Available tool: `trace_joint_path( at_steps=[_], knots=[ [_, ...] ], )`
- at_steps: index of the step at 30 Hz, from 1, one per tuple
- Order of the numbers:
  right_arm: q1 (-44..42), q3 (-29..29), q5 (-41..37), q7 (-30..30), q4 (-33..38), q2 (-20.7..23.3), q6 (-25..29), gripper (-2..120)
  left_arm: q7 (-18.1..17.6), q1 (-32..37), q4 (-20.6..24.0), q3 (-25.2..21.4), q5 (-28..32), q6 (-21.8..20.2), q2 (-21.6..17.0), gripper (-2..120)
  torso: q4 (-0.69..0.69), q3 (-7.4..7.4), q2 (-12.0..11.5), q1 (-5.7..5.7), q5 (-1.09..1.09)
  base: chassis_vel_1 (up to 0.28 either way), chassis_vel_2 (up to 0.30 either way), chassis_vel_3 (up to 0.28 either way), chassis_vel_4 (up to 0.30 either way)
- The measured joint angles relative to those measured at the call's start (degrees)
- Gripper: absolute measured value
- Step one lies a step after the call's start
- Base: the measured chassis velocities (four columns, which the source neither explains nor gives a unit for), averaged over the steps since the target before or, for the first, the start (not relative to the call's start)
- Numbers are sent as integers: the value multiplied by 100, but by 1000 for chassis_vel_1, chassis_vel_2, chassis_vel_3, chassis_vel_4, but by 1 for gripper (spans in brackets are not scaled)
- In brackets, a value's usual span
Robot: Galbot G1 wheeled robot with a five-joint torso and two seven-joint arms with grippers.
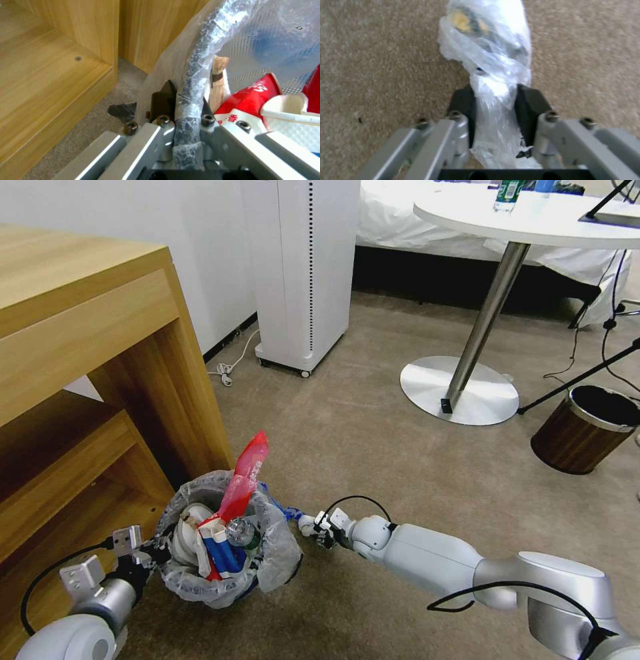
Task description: Pick up the trash bin and place the garbage on the floor into it.
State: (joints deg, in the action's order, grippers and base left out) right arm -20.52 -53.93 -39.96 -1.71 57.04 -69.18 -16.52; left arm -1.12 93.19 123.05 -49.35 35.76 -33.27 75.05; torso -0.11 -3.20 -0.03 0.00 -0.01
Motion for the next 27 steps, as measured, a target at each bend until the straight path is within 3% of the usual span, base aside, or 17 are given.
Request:
trace_joint_path(
  at_steps=[5,9,11,12,19,23,27],
  knots=[
    [-150,361,-271,165,576,504,71,10,-28,-76,-88,31,6,-11,-29,0,-1,0,0,0,0,0,0,0,0],
    [-251,755,-660,396,1560,1131,66,0,-51,-157,-212,76,2,-42,-43,0,-2,0,0,0,0,0,0,0,0],
    [-348,1090,-851,559,2393,1572,72,0,-73,-211,-282,114,-7,-67,-38,0,-1,0,0,0,1,0,0,0,0],
    [-348,1090,-851,559,2393,1572,72,0,-73,-211,-282,114,-7,-67,-38,0,-1,0,0,0,1,0,0,0,0],
    [-696,2342,-952,498,4482,2679,339,0,-83,-226,-350,189,-97,-83,-43,0,-2,0,0,0,2,0,0,0,0],
    [-521,2494,-1111,428,5296,3087,429,0,-89,-221,-321,220,-130,-94,-30,0,-2,0,0,0,0,0,0,0,0],
    [-128,2309,-1274,414,5919,3220,401,0,-97,-218,-245,227,-135,-108,-1,0,-1,0,0,0,1,0,0,0,0]
  ],
)
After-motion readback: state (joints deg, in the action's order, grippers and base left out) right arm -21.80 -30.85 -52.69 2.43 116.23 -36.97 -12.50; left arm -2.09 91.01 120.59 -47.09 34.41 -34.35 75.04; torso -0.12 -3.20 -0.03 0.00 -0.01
